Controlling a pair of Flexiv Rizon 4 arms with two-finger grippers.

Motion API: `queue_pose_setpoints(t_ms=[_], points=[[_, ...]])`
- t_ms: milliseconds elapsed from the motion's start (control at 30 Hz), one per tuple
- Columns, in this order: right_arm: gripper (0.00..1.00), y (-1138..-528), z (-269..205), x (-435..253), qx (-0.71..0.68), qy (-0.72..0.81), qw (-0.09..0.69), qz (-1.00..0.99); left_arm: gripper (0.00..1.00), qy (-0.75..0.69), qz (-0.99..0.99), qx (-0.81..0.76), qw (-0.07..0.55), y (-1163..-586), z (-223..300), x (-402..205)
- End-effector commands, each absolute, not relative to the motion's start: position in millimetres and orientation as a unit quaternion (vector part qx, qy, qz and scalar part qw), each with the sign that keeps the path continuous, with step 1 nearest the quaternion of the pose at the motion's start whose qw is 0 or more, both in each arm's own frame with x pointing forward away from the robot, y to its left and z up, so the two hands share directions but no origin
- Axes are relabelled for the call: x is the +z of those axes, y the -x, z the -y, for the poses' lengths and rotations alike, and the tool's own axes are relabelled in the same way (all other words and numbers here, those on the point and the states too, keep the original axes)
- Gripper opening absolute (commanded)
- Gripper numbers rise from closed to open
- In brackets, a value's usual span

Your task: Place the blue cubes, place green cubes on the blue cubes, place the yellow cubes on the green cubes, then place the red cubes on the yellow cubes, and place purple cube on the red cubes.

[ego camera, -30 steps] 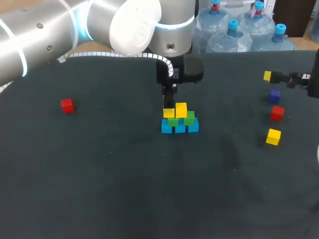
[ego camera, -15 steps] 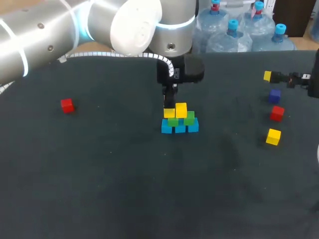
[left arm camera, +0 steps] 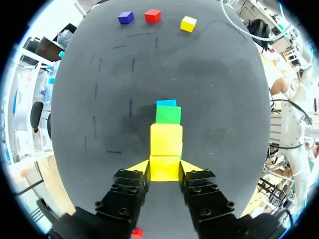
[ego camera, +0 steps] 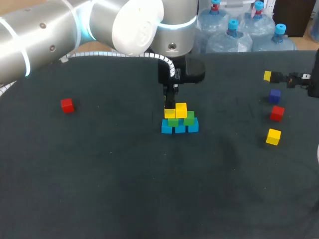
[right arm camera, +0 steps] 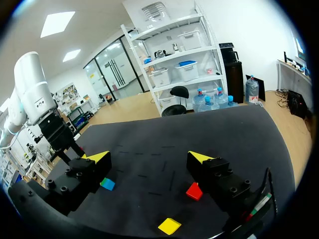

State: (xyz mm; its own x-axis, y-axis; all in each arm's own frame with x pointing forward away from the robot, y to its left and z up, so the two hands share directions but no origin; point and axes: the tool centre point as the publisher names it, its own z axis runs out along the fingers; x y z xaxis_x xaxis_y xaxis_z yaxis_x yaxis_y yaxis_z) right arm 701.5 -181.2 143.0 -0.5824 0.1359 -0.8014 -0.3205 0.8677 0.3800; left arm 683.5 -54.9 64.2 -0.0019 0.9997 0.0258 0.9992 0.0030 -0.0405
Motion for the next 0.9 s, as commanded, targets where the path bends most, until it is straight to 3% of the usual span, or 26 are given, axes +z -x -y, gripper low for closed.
queue_pose_setpoints(t_ms=[33,167,200,233,267,900], points=[[1.00,-701.1,182.0,143.8,0.253,0.054,0.453,-0.853,0.00,0.707,0.707,0.006,0.028,-686.6,56.6,61.8],[1.00,-701.1,182.0,143.8,0.253,0.054,0.453,-0.853,0.00,0.707,0.707,0.006,0.028,-686.6,56.6,61.8],[1.00,-701.1,182.0,143.8,0.253,0.054,0.453,-0.853,0.29,0.707,0.707,0.006,0.028,-686.6,56.6,61.8],[1.00,-701.1,182.0,143.8,0.253,0.054,0.453,-0.853,0.91,0.707,0.707,0.006,0.028,-686.6,56.6,61.8],[1.00,-701.1,182.0,143.8,0.253,0.054,0.453,-0.853,1.00,0.707,0.707,0.006,0.028,-686.6,56.6,61.8],[1.00,-701.1,182.0,143.8,0.253,0.054,0.453,-0.853,1.00,0.707,0.707,0.006,0.028,-686.6,56.6,61.8]])
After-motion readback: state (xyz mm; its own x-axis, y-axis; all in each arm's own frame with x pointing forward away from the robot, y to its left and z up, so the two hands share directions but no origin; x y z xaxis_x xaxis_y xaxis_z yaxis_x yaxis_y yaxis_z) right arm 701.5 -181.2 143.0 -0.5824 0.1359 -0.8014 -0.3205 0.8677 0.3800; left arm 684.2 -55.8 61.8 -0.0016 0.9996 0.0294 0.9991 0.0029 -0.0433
